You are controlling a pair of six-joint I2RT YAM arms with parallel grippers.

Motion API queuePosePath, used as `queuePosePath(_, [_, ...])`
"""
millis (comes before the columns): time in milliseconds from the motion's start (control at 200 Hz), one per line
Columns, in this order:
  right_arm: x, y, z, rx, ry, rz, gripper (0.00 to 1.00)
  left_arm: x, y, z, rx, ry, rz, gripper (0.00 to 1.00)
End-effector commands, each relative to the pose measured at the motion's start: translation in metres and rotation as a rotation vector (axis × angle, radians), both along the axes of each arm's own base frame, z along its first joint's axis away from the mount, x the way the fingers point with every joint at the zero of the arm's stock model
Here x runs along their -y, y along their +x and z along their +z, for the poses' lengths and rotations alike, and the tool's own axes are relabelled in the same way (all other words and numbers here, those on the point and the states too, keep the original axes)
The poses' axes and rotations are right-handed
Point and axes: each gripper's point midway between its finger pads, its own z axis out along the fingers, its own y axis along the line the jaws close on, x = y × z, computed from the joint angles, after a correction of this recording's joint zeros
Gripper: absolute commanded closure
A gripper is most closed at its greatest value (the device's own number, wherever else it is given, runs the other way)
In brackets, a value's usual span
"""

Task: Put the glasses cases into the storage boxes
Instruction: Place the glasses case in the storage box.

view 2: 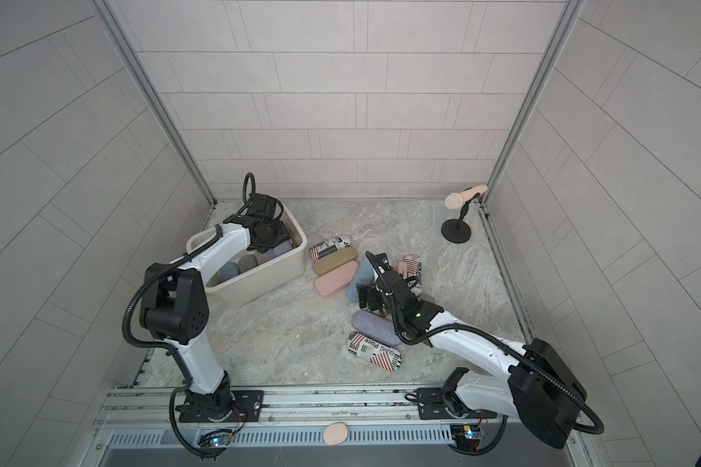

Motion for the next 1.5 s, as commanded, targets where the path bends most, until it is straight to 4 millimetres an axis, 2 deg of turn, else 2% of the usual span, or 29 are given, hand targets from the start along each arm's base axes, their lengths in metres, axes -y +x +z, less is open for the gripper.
queuePosePath(0, [0.001, 0.003, 0.012, 0.028, 0.002, -0.015, 0.04, -0.002, -0.009, -0.028, -0.073, -0.003, 0.016, 0.52])
queuePosePath(195, [0.002, 0.003, 0.010, 0.022, -0.005, -0.019, 0.04, -0.003, -0.013, -0.036, -0.100, 0.009, 0.010, 0.46])
queuePosePath(415, [0.003, 0.003, 0.012, 0.028, -0.005, -0.023, 0.04, -0.003, -0.015, -0.036, -0.116, 0.018, -0.006, 0.37])
queuePosePath(565, [0.003, 0.003, 0.011, 0.026, -0.007, -0.023, 0.04, -0.004, -0.017, -0.027, -0.112, 0.024, -0.005, 0.24])
queuePosePath(795, [0.003, 0.002, 0.013, 0.029, -0.003, -0.021, 0.04, -0.002, -0.014, 0.020, -0.033, 0.045, -0.073, 0.15])
queuePosePath(1036, [0.004, 0.002, 0.016, 0.037, 0.000, -0.023, 0.04, 0.004, -0.019, 0.097, 0.126, 0.035, -0.157, 0.00])
queuePosePath(1116, [0.005, 0.003, 0.016, 0.039, -0.001, -0.029, 0.04, 0.003, -0.026, 0.117, 0.182, 0.035, -0.170, 0.00])
queuePosePath(1206, [0.006, 0.003, 0.016, 0.042, -0.005, -0.036, 0.04, 0.005, -0.035, 0.132, 0.228, 0.021, -0.197, 0.00])
queuePosePath(1416, [0.016, 0.006, 0.024, 0.073, -0.009, -0.090, 0.04, 0.024, -0.058, 0.154, 0.388, -0.071, -0.304, 0.00])
queuePosePath(1496, [0.022, 0.007, 0.023, 0.078, -0.020, -0.117, 0.04, 0.025, -0.068, 0.152, 0.407, -0.051, -0.320, 0.03])
